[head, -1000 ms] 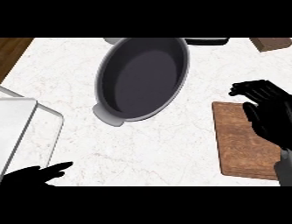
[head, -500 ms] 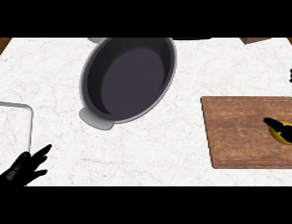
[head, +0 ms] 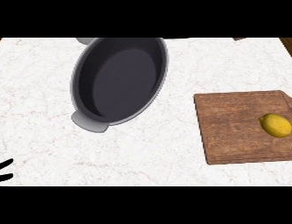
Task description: Pick the lemon from the cutting board and place it in the pot
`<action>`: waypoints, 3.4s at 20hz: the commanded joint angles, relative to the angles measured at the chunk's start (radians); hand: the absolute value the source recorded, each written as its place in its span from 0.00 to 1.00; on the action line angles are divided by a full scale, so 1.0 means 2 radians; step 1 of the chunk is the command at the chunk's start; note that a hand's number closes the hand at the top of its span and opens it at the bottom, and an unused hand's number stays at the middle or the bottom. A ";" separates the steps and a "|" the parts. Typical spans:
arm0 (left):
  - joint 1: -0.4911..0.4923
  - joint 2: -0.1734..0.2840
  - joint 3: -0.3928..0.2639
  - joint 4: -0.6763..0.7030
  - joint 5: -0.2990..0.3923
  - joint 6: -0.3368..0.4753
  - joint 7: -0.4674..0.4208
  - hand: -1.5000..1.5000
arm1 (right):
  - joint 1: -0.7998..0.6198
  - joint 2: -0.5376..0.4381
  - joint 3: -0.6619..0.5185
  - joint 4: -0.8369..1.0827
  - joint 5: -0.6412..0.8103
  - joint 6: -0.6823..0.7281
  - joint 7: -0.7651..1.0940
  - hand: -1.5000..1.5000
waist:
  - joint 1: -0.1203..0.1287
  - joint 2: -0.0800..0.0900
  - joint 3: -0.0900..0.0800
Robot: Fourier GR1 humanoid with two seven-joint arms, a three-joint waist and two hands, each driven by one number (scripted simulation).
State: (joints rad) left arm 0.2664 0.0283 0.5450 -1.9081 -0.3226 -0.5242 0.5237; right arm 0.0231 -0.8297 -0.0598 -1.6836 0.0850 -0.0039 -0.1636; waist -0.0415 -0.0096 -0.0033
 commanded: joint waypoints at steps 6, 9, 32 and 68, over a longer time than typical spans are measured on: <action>-0.150 -0.007 -0.028 0.077 -0.044 0.108 -0.045 0.50 | 0.022 -0.141 0.027 -0.049 0.037 0.139 0.131 0.00 | 0.002 0.007 -0.001; -0.178 -0.005 -0.039 0.104 -0.063 0.128 -0.041 0.50 | 0.039 -0.152 0.021 -0.093 0.000 0.189 0.174 0.00 | 0.004 0.004 0.000; -0.225 0.062 -0.059 0.219 -0.022 0.172 -0.075 0.50 | -0.030 0.031 0.054 0.050 0.211 0.214 0.158 0.00 | 0.022 0.005 0.002; -0.205 0.075 -0.133 0.223 -0.001 0.233 -0.064 0.50 | -0.095 0.147 -0.003 0.203 0.371 0.246 0.069 1.00 | 0.020 0.005 0.002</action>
State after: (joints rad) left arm -0.1252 0.1758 0.2952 -1.4847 -0.3210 -0.0731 0.3858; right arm -0.1850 -0.5496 -0.0597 -1.2745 0.8177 0.4874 0.0151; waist 0.0006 -0.0007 -0.0014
